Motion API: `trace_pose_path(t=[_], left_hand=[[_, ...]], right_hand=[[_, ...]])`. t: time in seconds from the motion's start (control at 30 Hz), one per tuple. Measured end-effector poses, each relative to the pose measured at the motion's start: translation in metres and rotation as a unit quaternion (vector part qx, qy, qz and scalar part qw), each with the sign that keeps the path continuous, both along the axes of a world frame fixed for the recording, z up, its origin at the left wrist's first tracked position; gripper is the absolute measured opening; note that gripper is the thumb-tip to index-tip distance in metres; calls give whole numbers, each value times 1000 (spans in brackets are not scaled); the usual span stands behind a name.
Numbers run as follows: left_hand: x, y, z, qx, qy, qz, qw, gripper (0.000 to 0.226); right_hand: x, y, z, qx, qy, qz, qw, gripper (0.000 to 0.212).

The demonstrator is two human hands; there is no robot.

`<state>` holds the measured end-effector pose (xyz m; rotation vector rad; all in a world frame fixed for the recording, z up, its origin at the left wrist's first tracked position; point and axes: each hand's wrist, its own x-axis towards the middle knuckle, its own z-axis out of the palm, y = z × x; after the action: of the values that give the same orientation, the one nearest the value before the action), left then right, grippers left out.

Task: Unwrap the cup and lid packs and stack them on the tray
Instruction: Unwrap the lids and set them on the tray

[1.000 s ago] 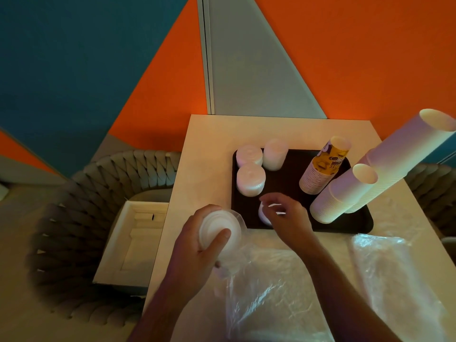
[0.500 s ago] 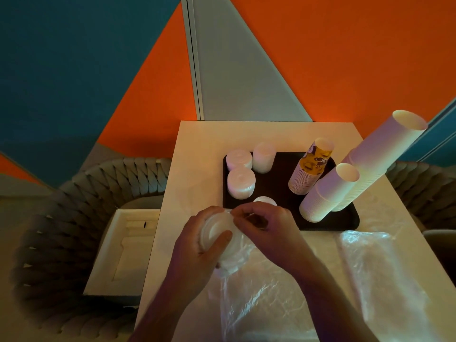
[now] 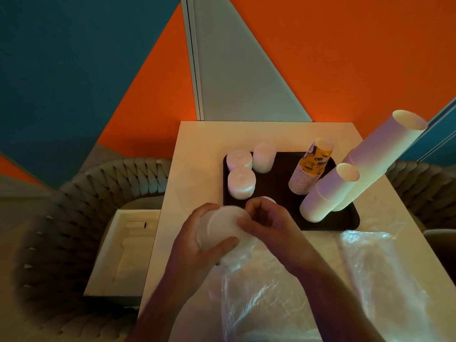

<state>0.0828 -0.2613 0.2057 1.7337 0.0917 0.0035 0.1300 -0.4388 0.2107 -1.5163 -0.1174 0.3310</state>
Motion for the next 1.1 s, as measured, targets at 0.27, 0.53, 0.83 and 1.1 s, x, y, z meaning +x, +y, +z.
trace_pose_path(t=[0.27, 0.53, 0.83, 1.1], left_hand=[[1, 3, 4, -2, -12, 15, 1000, 42], [-2, 8, 3, 27, -14, 34, 999, 39], [-4, 14, 4, 53, -17, 56, 997, 41], [-5, 17, 3, 57, -1, 67, 996, 41]], right_hand=[[4, 0, -7, 175, 159, -11, 972, 36], [35, -28, -52, 80, 100, -153, 980, 23], [77, -52, -118, -414, -211, -98, 880, 36], [71, -47, -146, -506, -152, -39, 848, 45]])
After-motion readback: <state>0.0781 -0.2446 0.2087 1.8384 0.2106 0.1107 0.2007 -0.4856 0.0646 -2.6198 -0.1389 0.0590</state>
